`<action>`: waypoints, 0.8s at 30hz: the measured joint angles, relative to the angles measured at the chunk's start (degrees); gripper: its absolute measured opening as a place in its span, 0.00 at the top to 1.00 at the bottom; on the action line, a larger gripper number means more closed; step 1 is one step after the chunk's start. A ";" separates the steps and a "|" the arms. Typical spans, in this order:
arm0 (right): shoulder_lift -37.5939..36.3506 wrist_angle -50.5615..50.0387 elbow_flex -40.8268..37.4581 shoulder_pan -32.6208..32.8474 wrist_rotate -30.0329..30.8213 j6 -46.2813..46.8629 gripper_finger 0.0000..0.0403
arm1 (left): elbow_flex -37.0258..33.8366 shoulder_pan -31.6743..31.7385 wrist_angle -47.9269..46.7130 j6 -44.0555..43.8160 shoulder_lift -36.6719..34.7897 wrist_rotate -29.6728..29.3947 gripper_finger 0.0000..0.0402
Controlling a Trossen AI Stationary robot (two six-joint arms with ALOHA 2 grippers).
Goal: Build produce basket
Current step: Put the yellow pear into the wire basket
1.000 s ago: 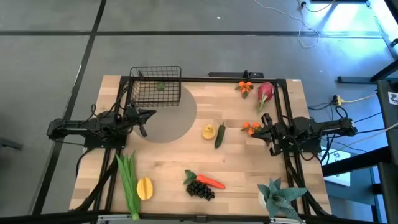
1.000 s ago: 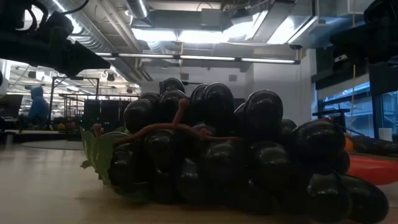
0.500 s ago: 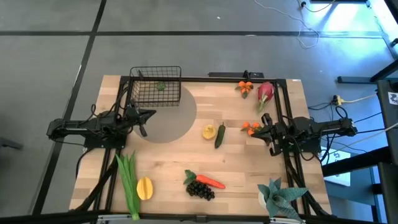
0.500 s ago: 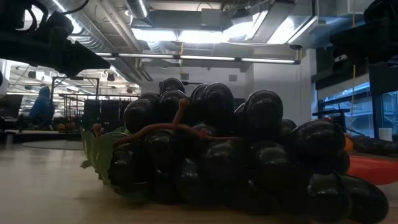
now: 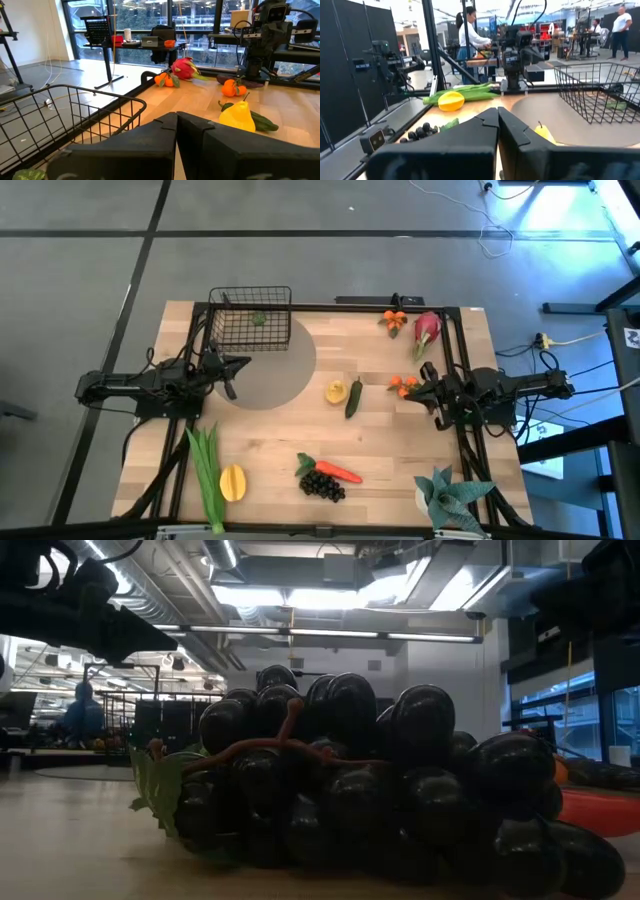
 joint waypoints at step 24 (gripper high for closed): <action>30.16 -37.86 41.12 -0.23 18.07 4.60 1.00 | 0.00 0.00 0.00 0.00 0.00 -0.01 1.00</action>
